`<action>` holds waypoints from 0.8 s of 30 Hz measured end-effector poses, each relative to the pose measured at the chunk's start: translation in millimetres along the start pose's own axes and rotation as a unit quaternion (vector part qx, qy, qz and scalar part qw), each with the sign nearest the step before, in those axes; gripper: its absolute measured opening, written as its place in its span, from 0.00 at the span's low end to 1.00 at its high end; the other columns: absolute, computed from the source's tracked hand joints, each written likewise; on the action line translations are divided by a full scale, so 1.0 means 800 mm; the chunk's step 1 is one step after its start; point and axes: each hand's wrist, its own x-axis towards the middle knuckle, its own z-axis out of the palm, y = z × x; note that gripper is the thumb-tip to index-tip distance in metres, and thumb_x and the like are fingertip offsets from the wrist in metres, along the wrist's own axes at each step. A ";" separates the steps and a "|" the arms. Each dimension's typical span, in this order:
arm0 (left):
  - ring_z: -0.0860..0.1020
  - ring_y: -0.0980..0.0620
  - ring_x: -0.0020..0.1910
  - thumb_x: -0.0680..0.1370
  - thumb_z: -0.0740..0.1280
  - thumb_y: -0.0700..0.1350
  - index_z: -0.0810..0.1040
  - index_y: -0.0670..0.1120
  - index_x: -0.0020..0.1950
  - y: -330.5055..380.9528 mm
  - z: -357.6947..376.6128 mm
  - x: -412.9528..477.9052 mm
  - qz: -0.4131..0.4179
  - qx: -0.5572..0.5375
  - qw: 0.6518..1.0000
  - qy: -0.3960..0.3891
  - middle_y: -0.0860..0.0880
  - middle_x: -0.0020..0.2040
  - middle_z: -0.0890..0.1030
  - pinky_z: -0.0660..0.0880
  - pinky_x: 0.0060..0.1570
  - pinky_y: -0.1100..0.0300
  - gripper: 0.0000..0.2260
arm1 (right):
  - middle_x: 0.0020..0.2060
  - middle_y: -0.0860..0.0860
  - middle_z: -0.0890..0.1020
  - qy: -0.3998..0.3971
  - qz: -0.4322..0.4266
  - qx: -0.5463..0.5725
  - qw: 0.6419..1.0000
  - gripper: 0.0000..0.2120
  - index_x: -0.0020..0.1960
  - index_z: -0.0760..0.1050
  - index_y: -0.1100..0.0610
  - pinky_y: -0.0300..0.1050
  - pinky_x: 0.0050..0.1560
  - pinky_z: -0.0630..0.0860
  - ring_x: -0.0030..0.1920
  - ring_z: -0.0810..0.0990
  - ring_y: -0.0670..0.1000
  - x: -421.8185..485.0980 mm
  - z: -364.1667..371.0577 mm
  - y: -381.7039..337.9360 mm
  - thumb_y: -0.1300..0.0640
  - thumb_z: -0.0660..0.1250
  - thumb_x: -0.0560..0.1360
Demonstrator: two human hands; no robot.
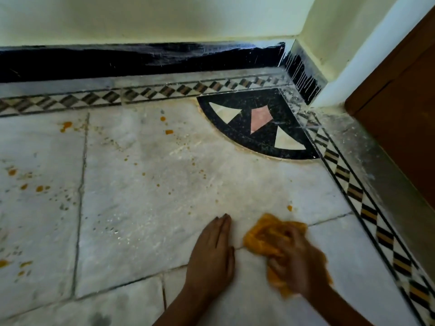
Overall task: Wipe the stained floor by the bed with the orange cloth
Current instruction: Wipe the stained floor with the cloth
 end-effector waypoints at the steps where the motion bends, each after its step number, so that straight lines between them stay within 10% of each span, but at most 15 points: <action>1: 0.72 0.45 0.64 0.73 0.59 0.47 0.70 0.38 0.68 0.006 0.006 0.000 0.014 0.005 1.000 -0.011 0.42 0.65 0.75 0.63 0.64 0.56 0.25 | 0.54 0.54 0.74 0.010 0.047 0.000 0.999 0.21 0.58 0.73 0.42 0.45 0.37 0.77 0.42 0.81 0.56 0.011 -0.010 0.028 0.48 0.68 0.65; 5: 0.68 0.47 0.64 0.74 0.58 0.46 0.72 0.38 0.67 0.019 0.024 0.008 -0.013 0.026 0.999 0.022 0.41 0.64 0.75 0.64 0.63 0.53 0.23 | 0.60 0.55 0.69 0.057 0.228 -0.038 0.971 0.19 0.62 0.74 0.49 0.51 0.50 0.71 0.52 0.75 0.60 0.116 -0.017 0.061 0.50 0.69 0.71; 11: 0.68 0.45 0.63 0.74 0.58 0.47 0.73 0.38 0.66 0.014 0.035 0.034 -0.013 0.058 0.998 0.032 0.40 0.65 0.74 0.64 0.63 0.52 0.23 | 0.52 0.54 0.77 0.017 0.043 0.012 0.999 0.23 0.57 0.74 0.39 0.43 0.39 0.75 0.40 0.81 0.56 0.014 -0.012 0.043 0.47 0.69 0.62; 19: 0.69 0.44 0.64 0.74 0.56 0.48 0.72 0.38 0.67 0.012 0.043 0.039 -0.013 0.098 0.995 0.024 0.40 0.66 0.73 0.63 0.64 0.51 0.24 | 0.62 0.56 0.68 0.097 0.245 -0.047 0.964 0.18 0.62 0.72 0.49 0.46 0.48 0.69 0.52 0.73 0.56 0.180 -0.023 0.093 0.48 0.66 0.73; 24: 0.69 0.45 0.64 0.74 0.57 0.49 0.70 0.39 0.68 0.013 0.037 0.043 -0.023 0.076 0.997 0.022 0.41 0.66 0.74 0.62 0.64 0.53 0.25 | 0.54 0.56 0.76 0.038 0.024 0.037 0.998 0.21 0.57 0.76 0.44 0.49 0.43 0.76 0.46 0.78 0.57 0.083 0.001 0.039 0.46 0.66 0.64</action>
